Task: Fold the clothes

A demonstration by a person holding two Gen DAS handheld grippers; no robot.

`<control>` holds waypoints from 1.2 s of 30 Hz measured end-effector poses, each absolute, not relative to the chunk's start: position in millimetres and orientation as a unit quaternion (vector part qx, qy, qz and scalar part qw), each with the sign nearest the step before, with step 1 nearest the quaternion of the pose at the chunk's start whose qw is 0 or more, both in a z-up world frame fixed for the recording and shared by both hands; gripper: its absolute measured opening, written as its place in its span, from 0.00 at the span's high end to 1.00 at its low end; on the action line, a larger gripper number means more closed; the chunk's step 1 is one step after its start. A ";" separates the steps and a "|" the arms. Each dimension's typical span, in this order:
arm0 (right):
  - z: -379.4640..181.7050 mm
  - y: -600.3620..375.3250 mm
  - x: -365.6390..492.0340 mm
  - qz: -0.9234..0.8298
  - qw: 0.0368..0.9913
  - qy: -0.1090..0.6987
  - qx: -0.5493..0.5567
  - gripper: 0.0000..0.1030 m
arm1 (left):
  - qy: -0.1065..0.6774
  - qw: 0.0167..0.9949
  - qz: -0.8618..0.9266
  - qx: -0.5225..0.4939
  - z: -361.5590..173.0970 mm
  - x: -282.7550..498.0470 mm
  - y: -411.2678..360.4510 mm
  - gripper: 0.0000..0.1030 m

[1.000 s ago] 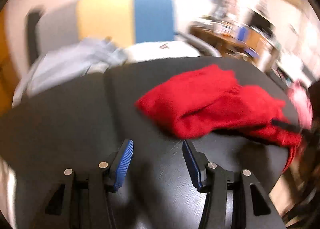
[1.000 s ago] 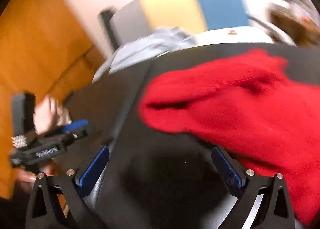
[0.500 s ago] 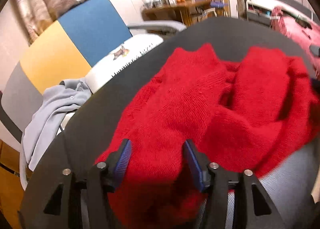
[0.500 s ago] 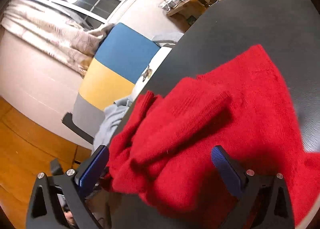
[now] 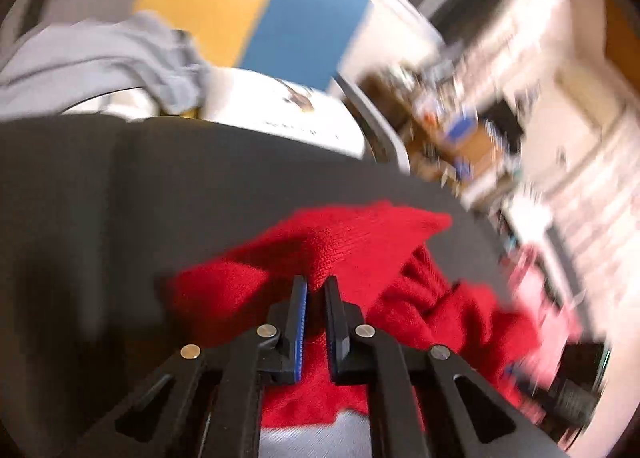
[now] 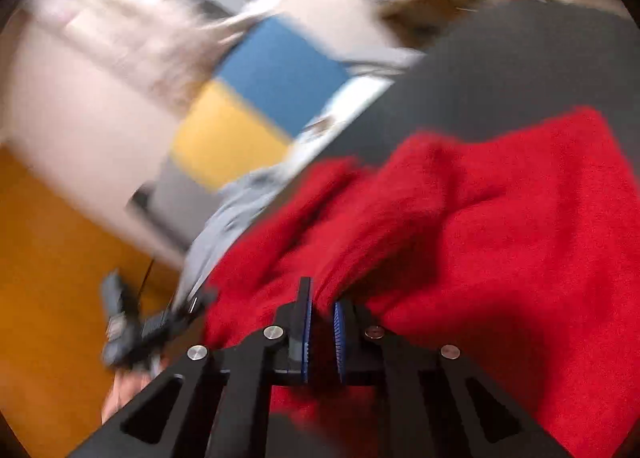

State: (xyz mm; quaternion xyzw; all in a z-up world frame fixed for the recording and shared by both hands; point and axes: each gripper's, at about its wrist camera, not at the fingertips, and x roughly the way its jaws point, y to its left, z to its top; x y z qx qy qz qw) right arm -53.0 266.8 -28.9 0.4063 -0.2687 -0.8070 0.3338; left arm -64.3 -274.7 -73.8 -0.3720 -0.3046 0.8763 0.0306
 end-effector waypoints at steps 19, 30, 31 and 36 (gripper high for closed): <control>-50.1 189.5 76.2 -0.659 0.470 -0.215 0.546 0.31 | -0.399 0.032 0.821 -0.406 -133.7 63.6 -311.0 0.62; -79.9 357.6 -10.0 -0.690 0.313 -0.497 0.422 0.10 | -0.448 0.099 0.779 -0.426 -150.6 -41.1 -209.1 0.39; -85.6 360.4 -16.7 -0.681 0.313 -0.518 0.413 0.10 | -0.452 0.089 0.777 -0.428 -151.5 -47.4 -207.0 0.39; -101.2 337.4 -29.4 -0.686 0.308 -0.524 0.401 0.50 | -0.460 0.035 0.768 -0.444 -165.2 -71.4 -201.8 0.93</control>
